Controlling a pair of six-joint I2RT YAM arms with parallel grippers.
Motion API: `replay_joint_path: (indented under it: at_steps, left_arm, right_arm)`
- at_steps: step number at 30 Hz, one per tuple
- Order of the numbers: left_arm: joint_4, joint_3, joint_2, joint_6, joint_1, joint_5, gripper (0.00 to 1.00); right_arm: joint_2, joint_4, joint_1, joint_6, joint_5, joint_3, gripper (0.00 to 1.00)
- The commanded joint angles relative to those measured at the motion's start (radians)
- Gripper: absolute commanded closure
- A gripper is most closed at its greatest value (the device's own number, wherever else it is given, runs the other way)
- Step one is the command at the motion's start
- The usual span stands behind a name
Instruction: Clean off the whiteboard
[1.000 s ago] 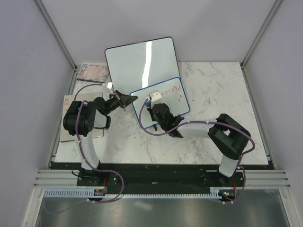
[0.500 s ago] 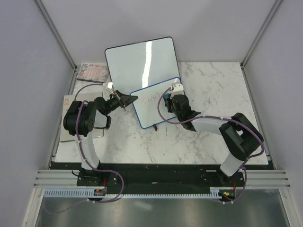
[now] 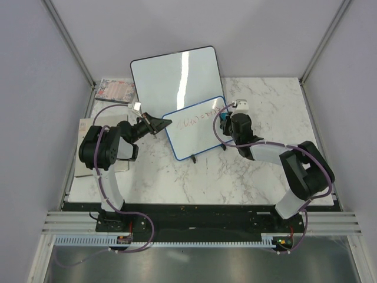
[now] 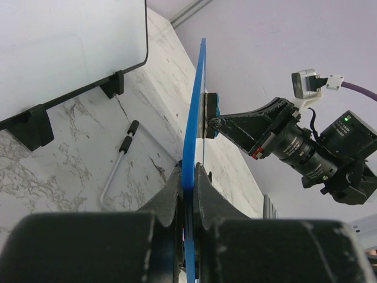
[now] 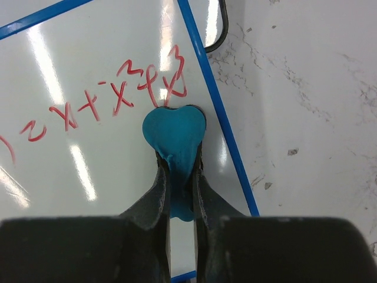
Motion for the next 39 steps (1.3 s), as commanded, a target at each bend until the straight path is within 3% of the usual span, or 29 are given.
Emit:
replay_joint_path:
  at_steps: [1,7,22,39]
  left_arm:
    - [0.0,-0.027,0.017,0.126,-0.005,0.137,0.98]
    - [0.0,-0.028,0.01,0.123,0.0,0.143,0.98]
    - [0.022,-0.016,0.025,0.101,0.001,0.158,0.98]
    - [0.042,-0.008,0.043,0.085,0.001,0.177,0.98]
  right_arm:
    - [0.047,-0.194,-0.07,0.03,0.076,-0.037,1.0]
    - [0.031,-0.189,-0.129,0.099,0.044,-0.06,1.0]
    - [0.019,-0.085,-0.116,0.031,-0.103,-0.057,1.0]
    - [0.043,-0.085,-0.094,-0.045,-0.144,0.091,1.0]
